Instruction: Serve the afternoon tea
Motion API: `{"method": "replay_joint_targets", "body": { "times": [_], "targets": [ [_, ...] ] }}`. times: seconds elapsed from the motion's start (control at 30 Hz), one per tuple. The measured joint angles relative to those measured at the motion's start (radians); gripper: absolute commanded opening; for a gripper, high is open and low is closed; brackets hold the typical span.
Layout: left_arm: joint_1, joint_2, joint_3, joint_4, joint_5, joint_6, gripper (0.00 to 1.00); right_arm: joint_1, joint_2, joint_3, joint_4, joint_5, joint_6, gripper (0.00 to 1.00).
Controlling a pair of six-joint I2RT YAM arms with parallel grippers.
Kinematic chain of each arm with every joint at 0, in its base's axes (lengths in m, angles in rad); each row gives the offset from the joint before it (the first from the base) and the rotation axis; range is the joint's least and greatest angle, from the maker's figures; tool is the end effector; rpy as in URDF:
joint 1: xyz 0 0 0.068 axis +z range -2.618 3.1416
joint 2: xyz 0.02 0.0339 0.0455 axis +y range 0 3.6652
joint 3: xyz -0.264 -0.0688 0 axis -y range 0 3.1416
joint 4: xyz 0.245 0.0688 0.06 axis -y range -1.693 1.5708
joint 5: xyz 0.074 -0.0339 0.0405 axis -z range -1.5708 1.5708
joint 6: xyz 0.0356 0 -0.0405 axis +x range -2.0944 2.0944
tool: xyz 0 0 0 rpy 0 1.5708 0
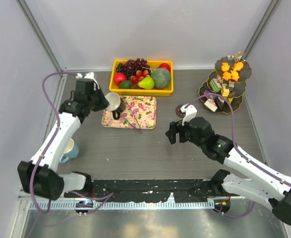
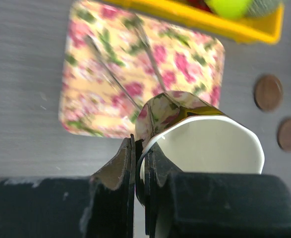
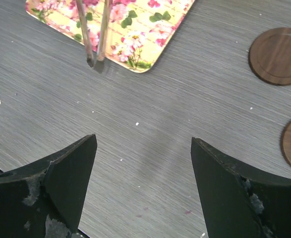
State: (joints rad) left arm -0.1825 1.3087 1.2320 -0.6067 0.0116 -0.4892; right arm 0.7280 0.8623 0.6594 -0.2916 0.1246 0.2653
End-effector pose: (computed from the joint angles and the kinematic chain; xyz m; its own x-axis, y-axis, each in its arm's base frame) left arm 0.2806 -0.0522 0.3403 -0.6376 -0.3602 -0.6810 -0.1238 0.9204 -0.3709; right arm 0.1496 0.1275 0.2715 -0.4936 -0.0914 -0.8649 -0.4654 0.8678 0.1739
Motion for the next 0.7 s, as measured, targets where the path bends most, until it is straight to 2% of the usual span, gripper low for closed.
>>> {"method": "replay_joint_targets", "body": {
  "times": [0.17,0.33,0.47,0.7],
  "targets": [
    [-0.224,-0.135,-0.133,-0.001,-0.105,-0.154,0.0,0.164,0.031,0.035,0.043,0.105,0.026,0.81],
    [-0.379,-0.128,-0.161,-0.031,-0.201,-0.252,0.0,0.308,0.084,0.057,0.095,0.196,0.051,0.81],
    [-0.507,-0.093,-0.151,-0.05,-0.299,-0.28,0.0,0.352,0.122,0.09,0.104,0.252,0.086,0.8],
    [-0.71,-0.016,-0.098,-0.1,-0.483,-0.288,0.0,0.359,0.158,0.198,0.101,0.305,0.137,0.79]
  ]
}}
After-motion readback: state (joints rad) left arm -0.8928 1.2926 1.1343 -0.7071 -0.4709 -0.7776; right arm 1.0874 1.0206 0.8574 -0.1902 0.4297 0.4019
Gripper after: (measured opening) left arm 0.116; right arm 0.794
